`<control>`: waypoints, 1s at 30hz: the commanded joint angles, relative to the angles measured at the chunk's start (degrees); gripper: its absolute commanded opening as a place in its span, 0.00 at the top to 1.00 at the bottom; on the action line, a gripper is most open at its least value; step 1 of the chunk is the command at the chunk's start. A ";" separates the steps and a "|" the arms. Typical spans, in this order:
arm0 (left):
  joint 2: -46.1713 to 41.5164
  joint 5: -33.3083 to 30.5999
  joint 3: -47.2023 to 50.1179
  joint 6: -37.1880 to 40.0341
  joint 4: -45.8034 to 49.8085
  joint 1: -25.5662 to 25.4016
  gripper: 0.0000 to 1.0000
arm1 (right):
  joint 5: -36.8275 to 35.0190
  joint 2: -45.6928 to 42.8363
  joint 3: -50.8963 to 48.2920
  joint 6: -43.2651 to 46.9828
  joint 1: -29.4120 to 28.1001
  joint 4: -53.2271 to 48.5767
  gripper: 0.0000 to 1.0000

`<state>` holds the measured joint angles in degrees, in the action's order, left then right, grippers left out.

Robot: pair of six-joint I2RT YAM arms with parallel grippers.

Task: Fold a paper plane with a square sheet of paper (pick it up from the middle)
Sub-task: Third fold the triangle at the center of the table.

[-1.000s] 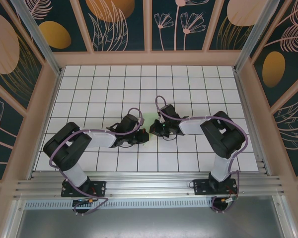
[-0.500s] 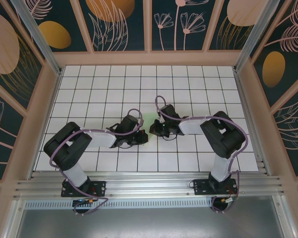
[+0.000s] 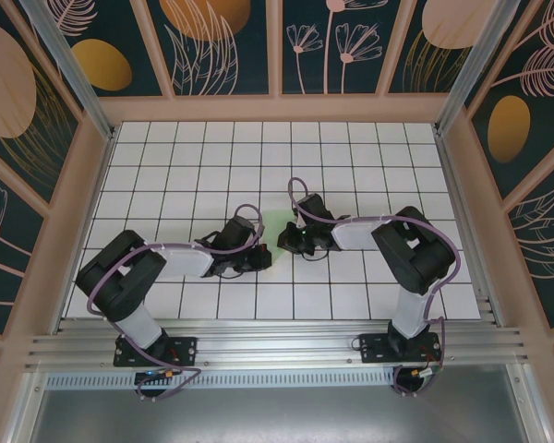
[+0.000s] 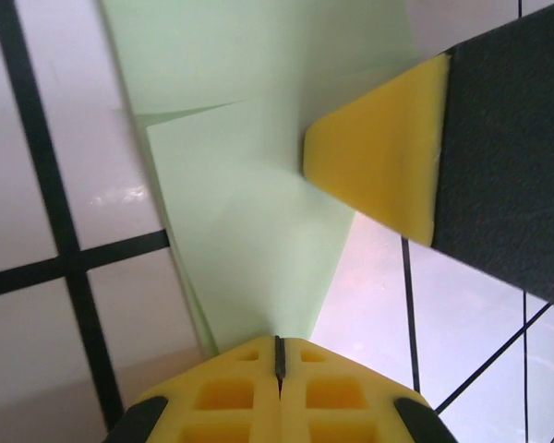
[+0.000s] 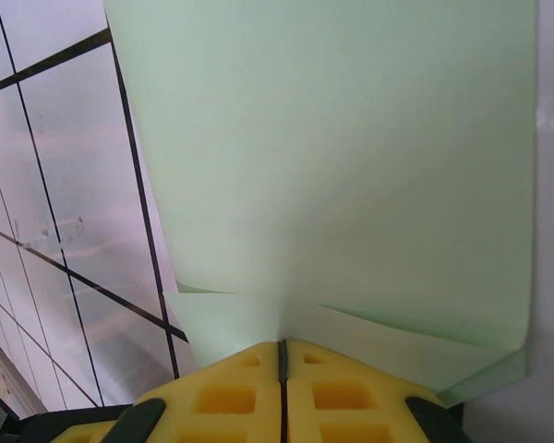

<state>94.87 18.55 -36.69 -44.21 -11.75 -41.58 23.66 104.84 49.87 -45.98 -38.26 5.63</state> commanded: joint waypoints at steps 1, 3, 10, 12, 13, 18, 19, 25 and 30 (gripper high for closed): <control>-1.15 -0.67 1.57 1.60 6.04 -0.23 0.99 | -5.46 4.47 -0.77 0.21 -0.41 -5.19 0.92; -1.59 -0.79 1.45 1.63 6.10 -0.24 0.99 | -5.42 4.54 -0.62 0.32 -0.40 -5.28 0.92; -1.89 -1.77 1.64 2.61 8.71 -0.25 0.98 | -5.60 4.50 -0.65 0.01 -0.50 -5.26 0.92; -1.57 -2.63 1.65 3.35 10.30 -0.25 0.99 | -5.64 4.62 -0.40 0.18 -0.59 -5.59 0.92; -1.73 -3.61 1.80 3.51 11.16 -0.19 0.99 | -5.81 4.60 -0.30 0.16 -0.63 -5.71 0.92; -5.55 -6.74 2.15 2.71 11.76 -0.23 0.98 | -5.73 4.88 -0.12 0.07 -0.84 -5.68 0.92; -6.69 -6.90 1.94 2.43 11.53 -0.25 0.98 | -5.73 4.98 -0.18 -0.01 -0.81 -5.71 0.92; -11.98 -4.72 -0.47 1.40 8.74 -0.23 0.91 | -5.82 5.07 0.05 -0.06 -0.94 -5.79 0.92; -8.50 4.67 -2.34 0.21 1.86 -0.25 0.88 | -5.82 5.13 0.41 0.04 -0.94 -5.96 0.92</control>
<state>84.16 17.41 -36.80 -42.94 -5.78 -41.63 23.62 105.71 51.00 -45.98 -38.52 5.56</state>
